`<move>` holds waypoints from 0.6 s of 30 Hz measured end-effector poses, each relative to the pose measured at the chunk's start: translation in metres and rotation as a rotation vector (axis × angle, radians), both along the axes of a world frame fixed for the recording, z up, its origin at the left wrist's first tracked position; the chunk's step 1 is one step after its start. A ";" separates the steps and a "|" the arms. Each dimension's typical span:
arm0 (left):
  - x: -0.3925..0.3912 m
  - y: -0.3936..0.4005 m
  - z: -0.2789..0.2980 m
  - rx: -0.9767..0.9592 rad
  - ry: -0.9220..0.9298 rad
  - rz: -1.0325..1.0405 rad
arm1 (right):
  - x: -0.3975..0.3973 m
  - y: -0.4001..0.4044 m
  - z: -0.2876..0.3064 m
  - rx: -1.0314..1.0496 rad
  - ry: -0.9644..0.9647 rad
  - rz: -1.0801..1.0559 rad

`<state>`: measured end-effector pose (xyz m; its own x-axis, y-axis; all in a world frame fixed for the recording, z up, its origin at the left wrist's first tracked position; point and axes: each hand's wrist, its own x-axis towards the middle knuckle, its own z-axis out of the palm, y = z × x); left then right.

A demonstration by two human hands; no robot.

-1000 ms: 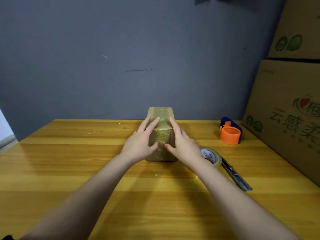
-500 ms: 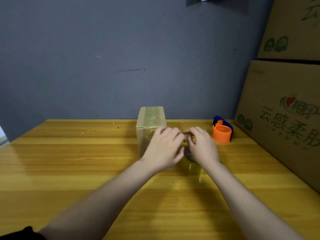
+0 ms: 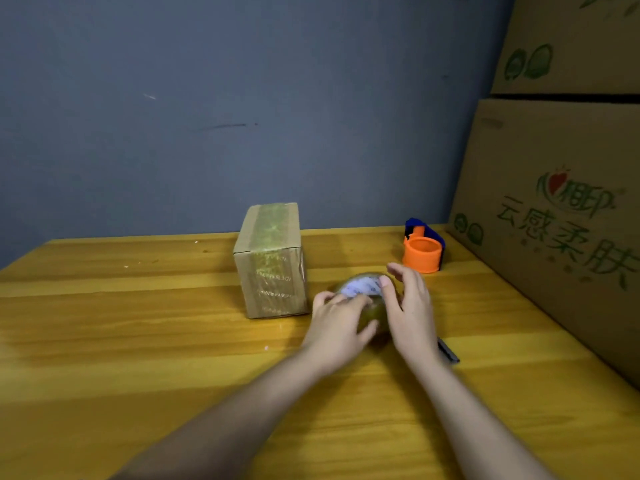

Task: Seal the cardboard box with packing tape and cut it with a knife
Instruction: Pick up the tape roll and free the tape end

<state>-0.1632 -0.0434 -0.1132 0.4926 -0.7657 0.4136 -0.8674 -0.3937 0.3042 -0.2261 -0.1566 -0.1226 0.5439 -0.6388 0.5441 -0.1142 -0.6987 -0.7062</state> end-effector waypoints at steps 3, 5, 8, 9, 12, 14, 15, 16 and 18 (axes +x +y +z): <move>0.006 0.001 -0.005 -0.303 0.406 -0.044 | 0.002 0.006 -0.002 0.063 -0.008 0.077; 0.010 0.001 -0.008 -0.470 0.688 -0.150 | 0.006 0.012 -0.003 0.172 -0.053 0.192; 0.008 0.005 -0.010 -0.604 0.851 -0.220 | 0.009 0.020 -0.003 0.384 -0.054 0.367; 0.009 0.007 -0.012 -0.635 0.881 -0.239 | 0.010 0.022 -0.004 0.437 -0.040 0.418; 0.010 0.012 -0.011 -0.709 0.938 -0.288 | 0.007 0.024 -0.004 0.510 -0.044 0.517; 0.009 0.014 -0.007 -0.735 0.973 -0.319 | 0.007 0.024 -0.001 0.512 -0.049 0.546; 0.008 0.015 -0.005 -0.736 0.987 -0.317 | 0.007 0.025 -0.001 0.506 -0.046 0.554; 0.008 0.014 -0.005 -0.741 1.020 -0.301 | 0.006 0.026 0.000 0.494 -0.039 0.553; 0.011 0.013 -0.003 -0.753 1.061 -0.267 | 0.006 0.026 -0.002 0.430 -0.024 0.533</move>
<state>-0.1521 -0.0300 -0.1166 0.7093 -0.6435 0.2877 -0.0995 0.3127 0.9446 -0.2203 -0.1305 -0.1250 0.8350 -0.4496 0.3173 0.1861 -0.3119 -0.9317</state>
